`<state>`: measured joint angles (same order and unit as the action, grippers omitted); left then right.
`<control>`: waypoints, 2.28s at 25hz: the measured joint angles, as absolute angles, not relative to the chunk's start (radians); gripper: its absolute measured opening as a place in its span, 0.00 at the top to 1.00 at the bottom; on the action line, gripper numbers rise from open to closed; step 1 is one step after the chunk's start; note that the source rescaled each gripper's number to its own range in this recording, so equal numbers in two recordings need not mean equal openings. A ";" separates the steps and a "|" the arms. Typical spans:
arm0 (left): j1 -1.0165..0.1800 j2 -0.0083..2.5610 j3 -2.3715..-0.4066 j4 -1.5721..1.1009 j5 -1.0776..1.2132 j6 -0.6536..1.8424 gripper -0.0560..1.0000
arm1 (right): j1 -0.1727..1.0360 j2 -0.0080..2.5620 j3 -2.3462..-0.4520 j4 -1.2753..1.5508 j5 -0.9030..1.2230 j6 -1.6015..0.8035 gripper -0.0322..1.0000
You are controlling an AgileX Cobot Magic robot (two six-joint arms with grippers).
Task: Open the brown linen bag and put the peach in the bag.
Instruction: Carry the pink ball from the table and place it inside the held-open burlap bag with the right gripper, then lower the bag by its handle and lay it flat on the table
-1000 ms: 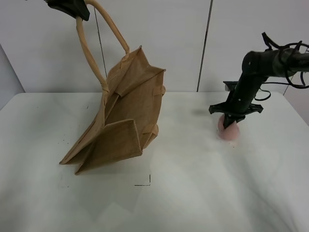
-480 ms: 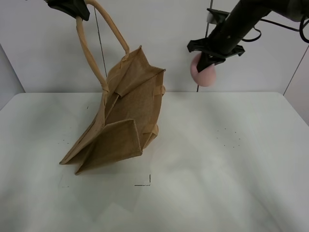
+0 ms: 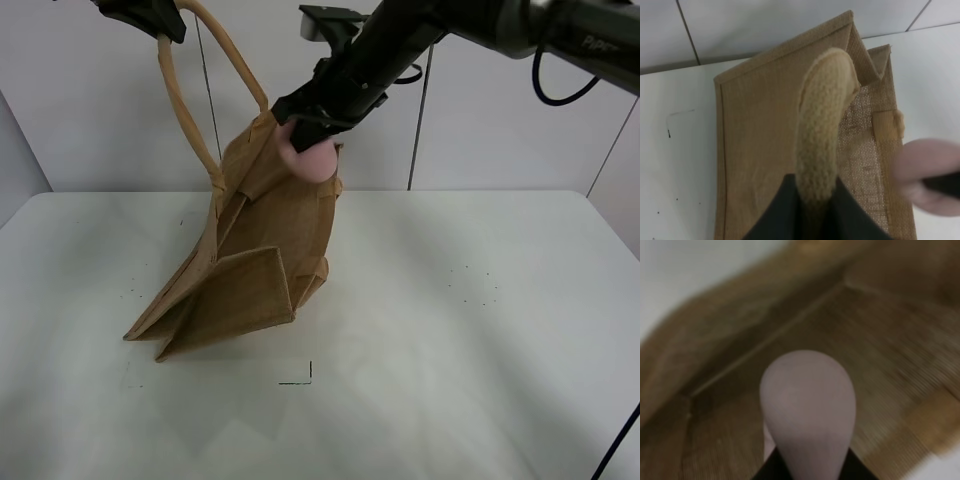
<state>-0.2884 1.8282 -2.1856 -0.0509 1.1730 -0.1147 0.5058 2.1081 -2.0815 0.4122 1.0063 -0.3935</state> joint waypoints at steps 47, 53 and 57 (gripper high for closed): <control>-0.288 1.828 -2.186 -0.051 1.173 -0.115 0.95 | 0.488 2.205 -2.089 0.215 1.177 -0.204 0.00; -0.288 1.828 -2.186 -0.051 1.173 -0.115 0.95 | 0.466 2.193 -2.089 0.071 1.211 -0.088 0.00; -0.288 1.828 -2.186 -0.051 1.173 -0.115 0.95 | 0.405 2.197 -2.089 0.083 1.211 -0.087 0.00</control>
